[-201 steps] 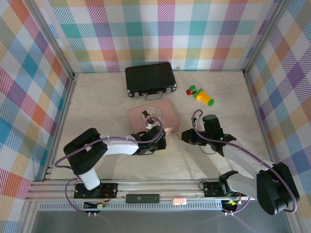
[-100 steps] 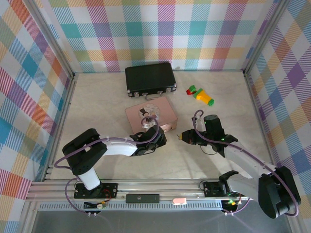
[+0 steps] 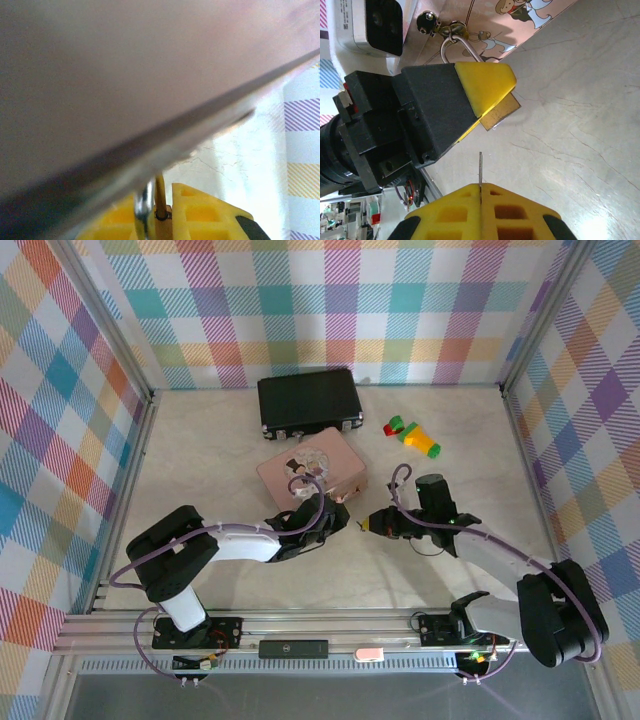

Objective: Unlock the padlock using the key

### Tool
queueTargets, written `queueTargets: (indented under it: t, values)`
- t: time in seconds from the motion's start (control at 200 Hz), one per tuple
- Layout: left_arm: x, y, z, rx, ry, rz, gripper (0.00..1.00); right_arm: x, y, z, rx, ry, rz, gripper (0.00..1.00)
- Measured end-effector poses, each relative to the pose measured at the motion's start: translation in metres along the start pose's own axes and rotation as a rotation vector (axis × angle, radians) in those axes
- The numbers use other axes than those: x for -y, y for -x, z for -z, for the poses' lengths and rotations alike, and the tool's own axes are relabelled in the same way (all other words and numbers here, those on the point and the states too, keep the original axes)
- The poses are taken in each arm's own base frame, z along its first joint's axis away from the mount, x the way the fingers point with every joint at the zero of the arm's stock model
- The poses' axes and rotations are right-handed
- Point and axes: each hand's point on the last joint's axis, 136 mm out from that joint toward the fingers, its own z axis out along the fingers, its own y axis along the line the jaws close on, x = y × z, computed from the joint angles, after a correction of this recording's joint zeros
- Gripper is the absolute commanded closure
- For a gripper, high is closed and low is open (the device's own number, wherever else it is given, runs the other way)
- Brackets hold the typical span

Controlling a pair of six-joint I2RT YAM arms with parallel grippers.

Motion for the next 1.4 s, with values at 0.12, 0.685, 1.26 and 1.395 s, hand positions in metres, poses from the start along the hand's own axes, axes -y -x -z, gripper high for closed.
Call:
queueTargets:
  t: [0.12,0.685,1.26,1.395]
  values:
    - [0.003,0.002,0.000,-0.001,-0.036,0.018,1.00,0.000,0.001,-0.001,0.004,0.008,0.005,1.00]
    - [0.012,0.012,0.002,-0.017,-0.137,0.068,1.00,0.009,0.004,-0.012,0.045,0.054,-0.036,1.00]
    - [0.017,0.016,0.002,-0.010,-0.158,0.082,1.00,0.006,0.010,-0.022,0.038,0.130,-0.045,1.00]
    - [0.017,0.016,0.002,-0.010,-0.160,0.086,1.00,0.006,0.014,-0.019,0.057,0.152,-0.050,1.00]
